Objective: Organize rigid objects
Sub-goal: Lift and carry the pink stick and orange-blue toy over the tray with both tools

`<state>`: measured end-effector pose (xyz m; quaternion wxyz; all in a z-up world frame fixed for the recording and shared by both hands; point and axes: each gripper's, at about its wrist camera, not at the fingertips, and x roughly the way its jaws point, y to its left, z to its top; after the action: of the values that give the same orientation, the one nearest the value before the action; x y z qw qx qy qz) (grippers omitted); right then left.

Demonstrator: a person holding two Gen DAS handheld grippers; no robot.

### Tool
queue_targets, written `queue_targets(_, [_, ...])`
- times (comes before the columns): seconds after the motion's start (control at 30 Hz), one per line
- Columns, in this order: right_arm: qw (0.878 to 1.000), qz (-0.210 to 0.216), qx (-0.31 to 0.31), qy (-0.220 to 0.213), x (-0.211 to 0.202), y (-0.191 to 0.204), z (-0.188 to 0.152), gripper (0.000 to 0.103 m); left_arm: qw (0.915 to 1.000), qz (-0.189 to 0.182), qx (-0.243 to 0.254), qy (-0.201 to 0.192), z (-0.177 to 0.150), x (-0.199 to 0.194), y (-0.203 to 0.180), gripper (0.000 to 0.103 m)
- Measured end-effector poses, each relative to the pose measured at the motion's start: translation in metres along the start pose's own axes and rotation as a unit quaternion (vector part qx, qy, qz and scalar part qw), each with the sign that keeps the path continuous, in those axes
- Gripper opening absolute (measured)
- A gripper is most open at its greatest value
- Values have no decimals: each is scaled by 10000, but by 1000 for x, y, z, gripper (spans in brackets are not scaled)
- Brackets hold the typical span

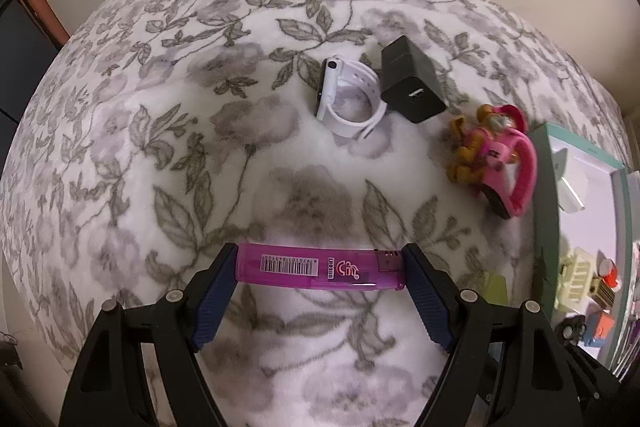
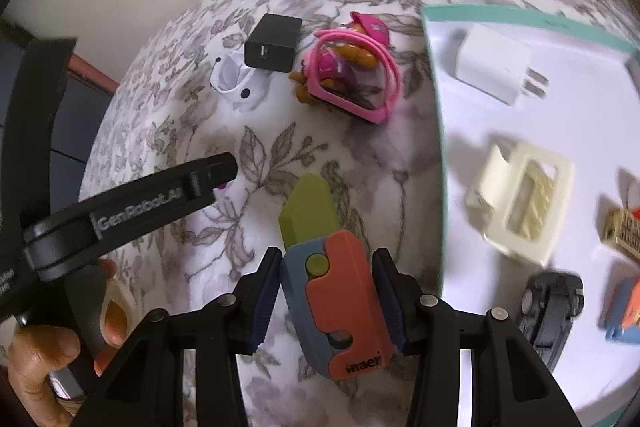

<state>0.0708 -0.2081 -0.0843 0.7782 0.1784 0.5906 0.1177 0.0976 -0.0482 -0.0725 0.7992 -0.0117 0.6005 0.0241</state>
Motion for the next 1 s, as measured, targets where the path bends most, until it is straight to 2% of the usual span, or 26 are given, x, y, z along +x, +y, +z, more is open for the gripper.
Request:
queue_targets(0.1, [9998, 95, 152, -27, -8, -5, -4, 49, 10000, -15, -30, -45, -11, -13, 1, 82])
queue_targets(0.5, [9973, 395, 317, -531, -67, -12, -17, 49, 9994, -155, -87, -285, -18, -36, -1, 82])
queue_targets(0.87, [9910, 356, 478, -1201, -132, -28, -29, 49, 9949, -381, 369, -860, -32, -69, -34, 82])
queue_targets(1.0, [9887, 209, 634, -1342, -145, -41, -29, 49, 9913, -487, 620, -1053, -36, -77, -53, 82])
